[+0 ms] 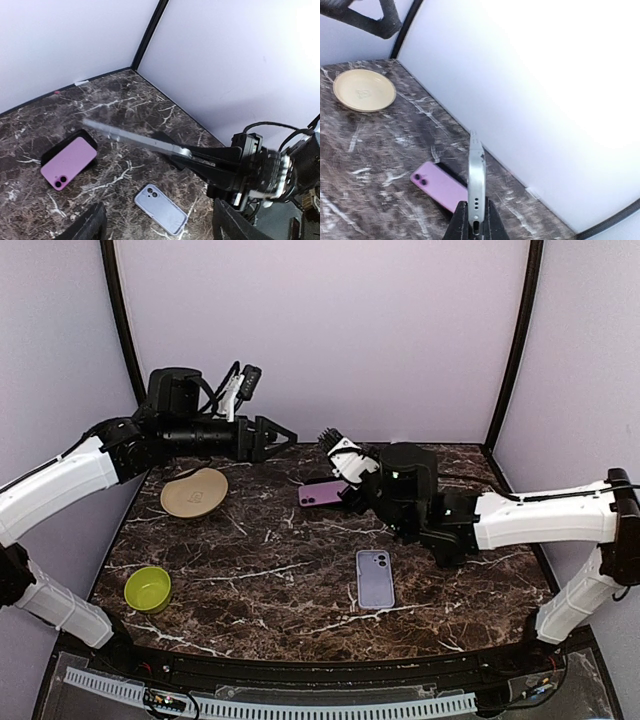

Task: Put the phone into the phone case
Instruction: Pass from the right arm to the left

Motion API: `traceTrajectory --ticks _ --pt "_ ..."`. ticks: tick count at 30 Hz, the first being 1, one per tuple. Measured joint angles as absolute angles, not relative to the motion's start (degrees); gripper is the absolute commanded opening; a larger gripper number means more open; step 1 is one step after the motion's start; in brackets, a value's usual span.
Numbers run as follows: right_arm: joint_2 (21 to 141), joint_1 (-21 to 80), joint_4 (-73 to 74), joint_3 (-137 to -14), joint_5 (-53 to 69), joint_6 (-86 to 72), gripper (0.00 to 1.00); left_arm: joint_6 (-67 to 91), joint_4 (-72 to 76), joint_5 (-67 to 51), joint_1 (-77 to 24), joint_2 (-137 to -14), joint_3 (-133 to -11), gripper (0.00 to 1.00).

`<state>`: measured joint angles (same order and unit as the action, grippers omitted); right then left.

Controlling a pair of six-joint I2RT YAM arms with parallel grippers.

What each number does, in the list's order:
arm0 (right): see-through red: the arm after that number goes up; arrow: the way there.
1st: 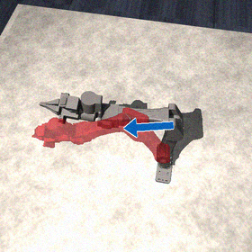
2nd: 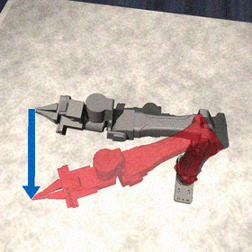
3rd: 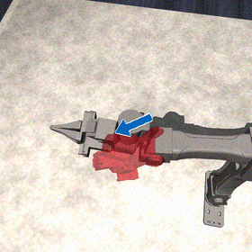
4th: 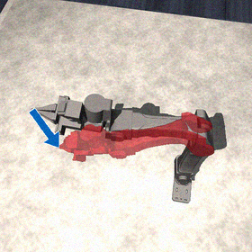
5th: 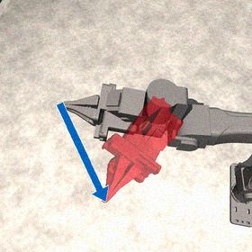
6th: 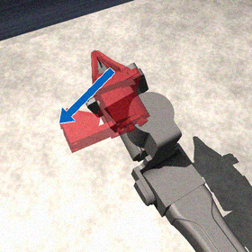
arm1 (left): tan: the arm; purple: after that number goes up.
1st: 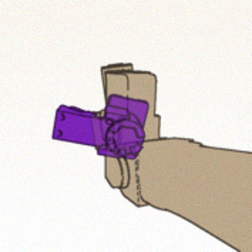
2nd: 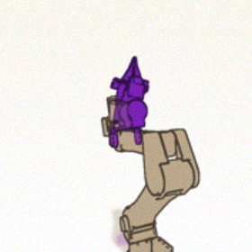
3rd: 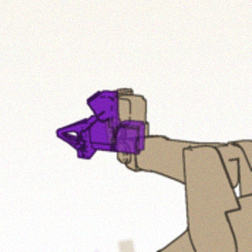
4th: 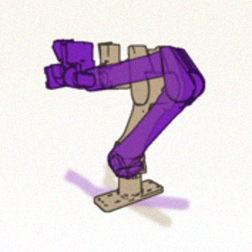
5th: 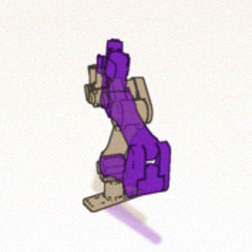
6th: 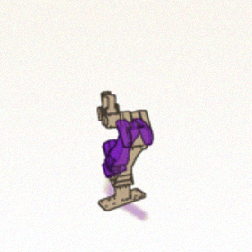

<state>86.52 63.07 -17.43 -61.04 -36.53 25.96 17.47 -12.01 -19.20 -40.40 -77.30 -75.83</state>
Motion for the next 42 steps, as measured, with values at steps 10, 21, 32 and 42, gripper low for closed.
traceTrajectory --ticks 10,21,32,42 --pt "104.9 68.7 -73.7 -51.3 -50.1 85.0 0.00 27.3 -3.9 -27.6 -40.4 -80.5 -73.1 0.80" --pt "106.9 71.2 -87.8 -51.3 -48.5 103.9 0.00 30.9 1.3 -32.2 -40.4 -86.5 -72.3 0.64" --pt "107.0 71.6 -88.8 -51.4 -47.5 107.4 0.00 35.3 6.9 -39.4 -40.4 -89.3 -72.1 0.33" --pt "107.9 71.6 -90.1 -51.7 -47.6 109.7 0.00 42.3 10.7 -43.1 -39.9 -90.2 -71.4 0.05"
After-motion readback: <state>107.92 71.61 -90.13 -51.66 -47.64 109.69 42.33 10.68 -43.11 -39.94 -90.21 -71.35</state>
